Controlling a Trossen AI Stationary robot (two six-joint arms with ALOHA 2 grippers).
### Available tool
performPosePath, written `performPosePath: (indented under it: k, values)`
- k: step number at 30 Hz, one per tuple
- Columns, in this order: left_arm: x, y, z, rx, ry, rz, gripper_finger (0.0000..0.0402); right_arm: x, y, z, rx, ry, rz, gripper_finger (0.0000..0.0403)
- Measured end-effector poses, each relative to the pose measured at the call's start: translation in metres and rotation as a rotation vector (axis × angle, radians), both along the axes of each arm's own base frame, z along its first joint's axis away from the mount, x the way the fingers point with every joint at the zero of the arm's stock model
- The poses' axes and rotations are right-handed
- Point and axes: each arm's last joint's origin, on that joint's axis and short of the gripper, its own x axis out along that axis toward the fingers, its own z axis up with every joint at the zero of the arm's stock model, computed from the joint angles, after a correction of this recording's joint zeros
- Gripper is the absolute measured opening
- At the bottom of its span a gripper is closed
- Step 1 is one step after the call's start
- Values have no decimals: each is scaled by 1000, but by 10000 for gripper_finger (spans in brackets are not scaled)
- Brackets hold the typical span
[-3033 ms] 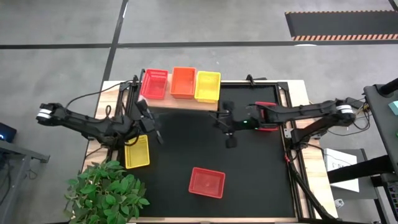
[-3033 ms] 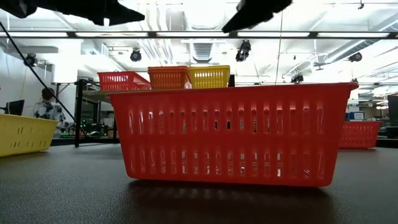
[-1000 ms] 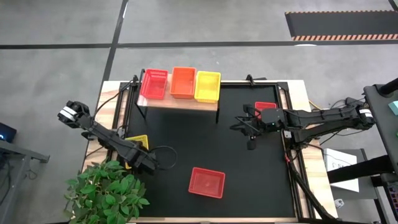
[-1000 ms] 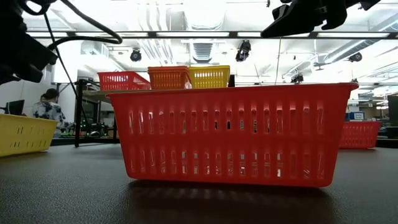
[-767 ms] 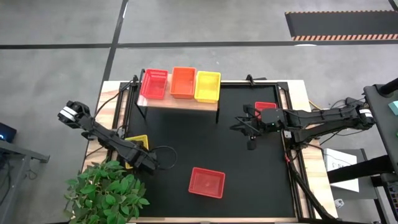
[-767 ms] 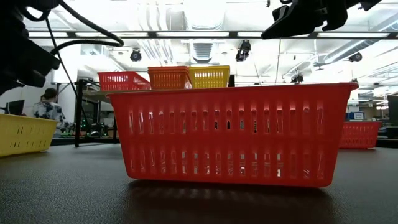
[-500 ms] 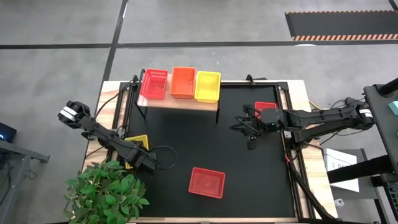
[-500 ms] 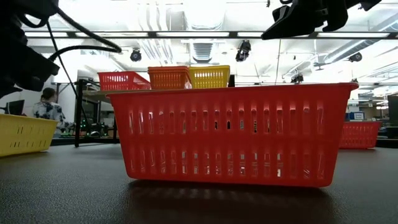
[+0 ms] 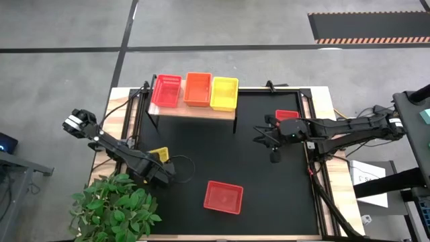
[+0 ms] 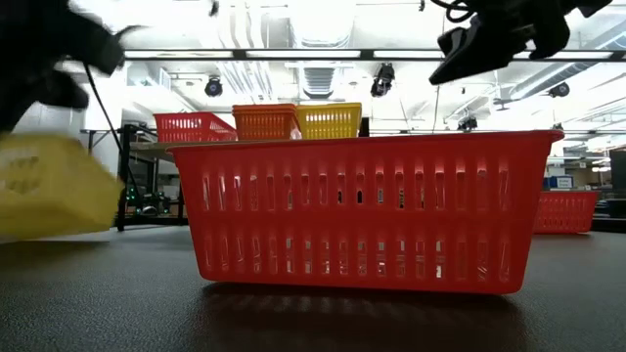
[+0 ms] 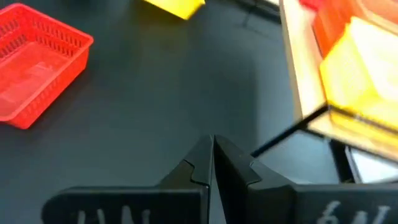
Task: Stack baskets on shelf by color
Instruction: Stack the yellow bin on the other yellow bin on the shelf
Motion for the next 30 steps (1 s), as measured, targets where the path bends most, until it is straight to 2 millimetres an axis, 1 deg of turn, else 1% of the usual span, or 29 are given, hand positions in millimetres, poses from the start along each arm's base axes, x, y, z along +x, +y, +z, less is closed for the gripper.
performPosePath:
  k: [4, 7, 9, 16, 20, 26, 30]
  values:
    - [12, -4, 23, 30, -127, 26, 2, -2, -1, 0, 1, 7, -27, 9]
    - [20, -3, 39, 54, -211, -1, 1, -2, -1, 0, -26, 5, -12, 9]
    - [25, -1, 49, 70, -255, -1, 1, -2, -1, 1, -35, 1, -8, 9]
    - [41, 8, 88, 30, -381, 87, 0, -1, -2, 1, -37, -4, -9, 9]
    - [45, 8, 95, 49, -403, -8, 0, -1, -2, 1, -37, -4, -8, 9]
    - [63, 3, 135, 42, -646, -206, 0, -1, -2, 1, -47, -4, -2, 9]
    - [74, 0, 156, 103, -769, -352, 0, -1, -2, 2, -48, -4, -1, 9]
